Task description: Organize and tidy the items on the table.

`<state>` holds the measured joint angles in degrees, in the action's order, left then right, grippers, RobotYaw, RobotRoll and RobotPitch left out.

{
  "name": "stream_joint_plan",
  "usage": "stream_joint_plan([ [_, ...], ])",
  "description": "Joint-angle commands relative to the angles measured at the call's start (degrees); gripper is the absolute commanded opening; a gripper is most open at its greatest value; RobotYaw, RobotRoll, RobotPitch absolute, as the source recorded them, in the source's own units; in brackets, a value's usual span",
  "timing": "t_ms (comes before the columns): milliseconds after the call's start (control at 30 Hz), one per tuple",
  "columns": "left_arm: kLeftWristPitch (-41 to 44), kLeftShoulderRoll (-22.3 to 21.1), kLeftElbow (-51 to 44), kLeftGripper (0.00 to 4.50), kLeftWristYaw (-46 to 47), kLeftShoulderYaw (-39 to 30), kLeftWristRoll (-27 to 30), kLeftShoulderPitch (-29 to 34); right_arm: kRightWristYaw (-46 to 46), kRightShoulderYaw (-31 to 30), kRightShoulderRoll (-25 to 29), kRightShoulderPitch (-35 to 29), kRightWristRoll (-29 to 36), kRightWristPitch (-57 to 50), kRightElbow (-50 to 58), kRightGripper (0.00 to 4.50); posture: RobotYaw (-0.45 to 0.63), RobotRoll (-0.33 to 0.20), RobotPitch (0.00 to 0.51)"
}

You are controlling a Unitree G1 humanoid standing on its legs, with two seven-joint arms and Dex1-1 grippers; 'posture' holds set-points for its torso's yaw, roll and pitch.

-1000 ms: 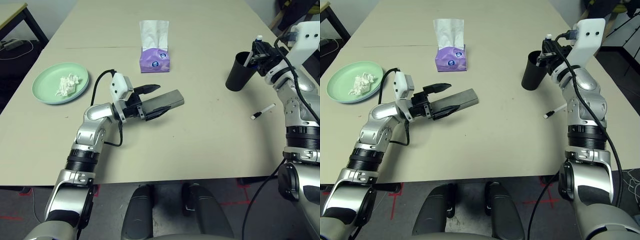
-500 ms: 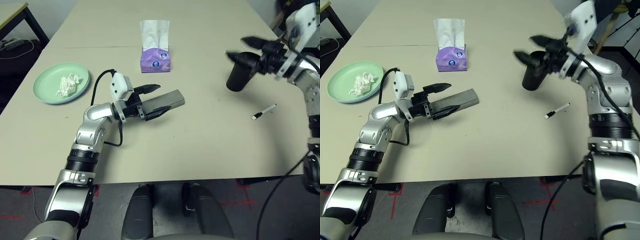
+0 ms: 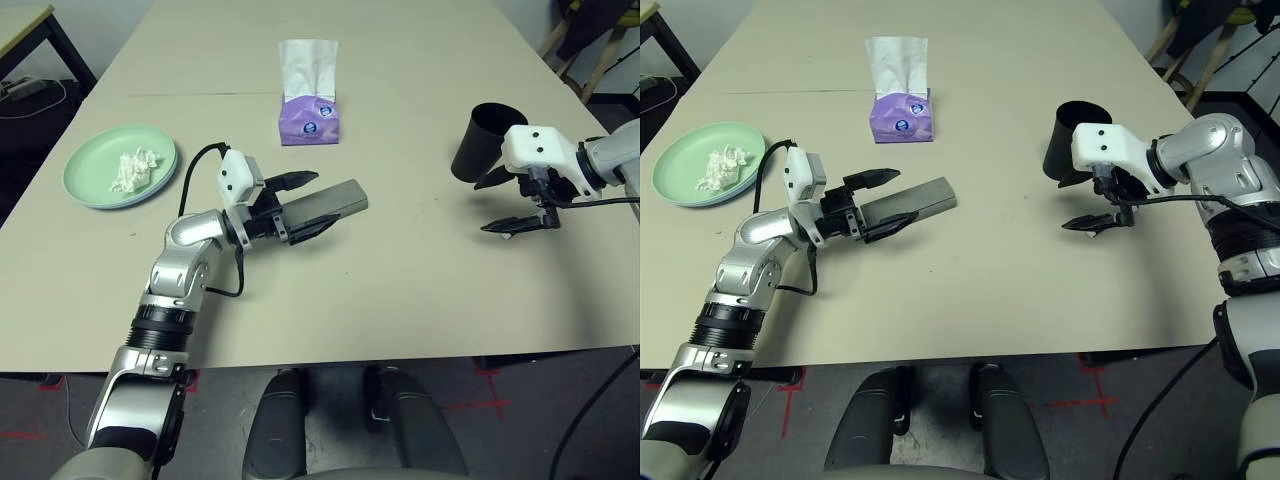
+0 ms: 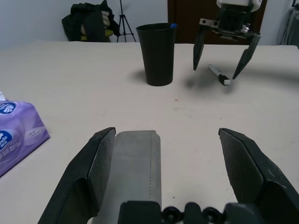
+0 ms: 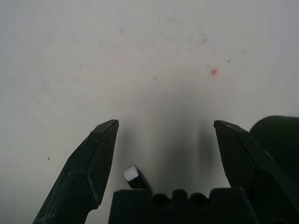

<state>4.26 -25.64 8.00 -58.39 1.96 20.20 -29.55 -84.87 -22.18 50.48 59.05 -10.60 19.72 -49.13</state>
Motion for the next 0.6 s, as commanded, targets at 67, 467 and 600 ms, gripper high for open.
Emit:
stream_joint_plan([
  [67, 0.93, -0.22, -1.89, 4.50, 0.78, -0.37, 0.25, 2.16, 1.04, -2.21, 0.89, 2.15, -5.83, 7.74, -5.58, 4.49, 0.14, 0.000, 0.216],
  [467, 1.83, -0.48, -2.91, 4.50, 1.38, -1.00, 0.45, 2.82, 8.20, -7.01, 0.76, 7.99, -18.24, 21.62, -15.61, 4.49, 0.16, 0.000, 0.226],
  [600, 2.00, -0.50, -3.06, 4.50, 1.64, -1.08, 0.34, 2.73, 8.02, -8.00, 0.68, 9.75, -20.26, 25.48, -17.67, 4.49, 0.16, 0.000, 0.230],
])
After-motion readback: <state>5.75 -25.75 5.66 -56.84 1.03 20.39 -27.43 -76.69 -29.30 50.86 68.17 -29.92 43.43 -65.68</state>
